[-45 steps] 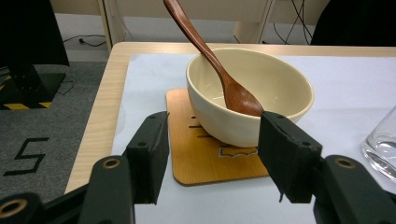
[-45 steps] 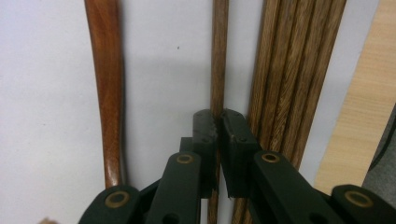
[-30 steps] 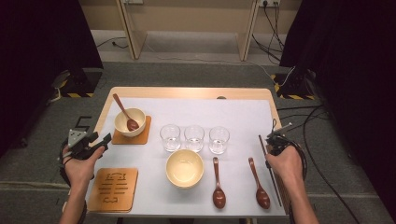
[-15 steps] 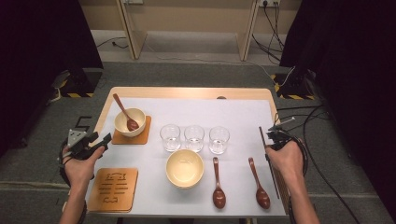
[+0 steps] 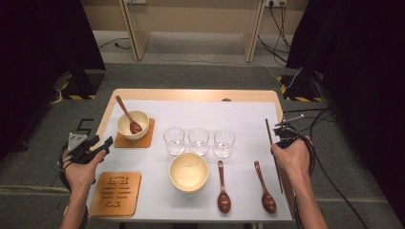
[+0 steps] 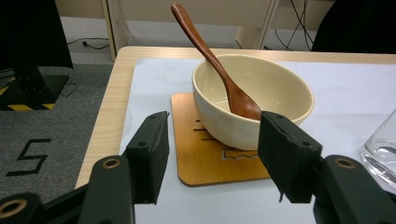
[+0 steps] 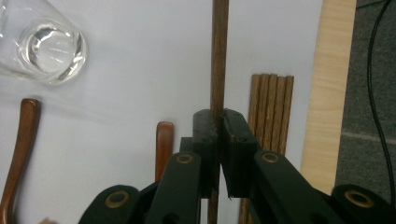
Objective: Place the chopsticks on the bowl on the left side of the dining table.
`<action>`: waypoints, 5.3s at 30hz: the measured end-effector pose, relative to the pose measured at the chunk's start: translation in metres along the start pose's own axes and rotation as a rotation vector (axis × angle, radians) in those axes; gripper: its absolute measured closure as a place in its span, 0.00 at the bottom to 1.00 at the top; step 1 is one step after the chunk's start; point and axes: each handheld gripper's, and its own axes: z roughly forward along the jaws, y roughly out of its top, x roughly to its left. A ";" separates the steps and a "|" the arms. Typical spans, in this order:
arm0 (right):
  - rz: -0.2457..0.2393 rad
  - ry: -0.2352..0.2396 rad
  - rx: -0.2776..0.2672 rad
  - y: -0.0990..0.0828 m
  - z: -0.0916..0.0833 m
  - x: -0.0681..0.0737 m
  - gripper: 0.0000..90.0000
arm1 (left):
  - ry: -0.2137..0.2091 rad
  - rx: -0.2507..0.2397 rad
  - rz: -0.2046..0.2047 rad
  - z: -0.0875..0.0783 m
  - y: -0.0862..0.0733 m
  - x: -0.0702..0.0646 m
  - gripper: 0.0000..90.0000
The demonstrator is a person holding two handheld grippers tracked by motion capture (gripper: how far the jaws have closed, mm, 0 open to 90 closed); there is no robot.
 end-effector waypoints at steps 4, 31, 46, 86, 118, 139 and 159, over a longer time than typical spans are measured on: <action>-0.003 0.000 -0.032 0.003 -0.003 0.001 0.95 | 0.001 0.000 0.000 -0.001 0.000 0.000 0.48; -0.009 0.012 -0.262 0.018 -0.018 0.006 0.95 | 0.002 -0.004 -0.006 -0.003 -0.001 0.001 0.48; -0.022 0.013 -0.400 0.025 -0.017 0.010 0.95 | -0.001 -0.018 -0.011 -0.005 0.000 0.001 0.47; -0.032 0.043 -0.761 0.041 -0.011 0.030 0.95 | 0.003 -0.030 -0.014 -0.007 0.001 0.002 0.47; -0.029 0.065 -0.844 0.059 0.001 0.049 0.94 | 0.007 -0.029 -0.012 -0.008 0.000 0.003 0.47; -0.055 0.080 -0.872 0.073 0.003 0.067 0.95 | 0.004 -0.029 -0.014 -0.008 0.000 0.003 0.47; -0.058 0.093 -0.900 0.082 0.003 0.080 0.95 | 0.005 -0.031 -0.016 -0.009 0.000 0.003 0.47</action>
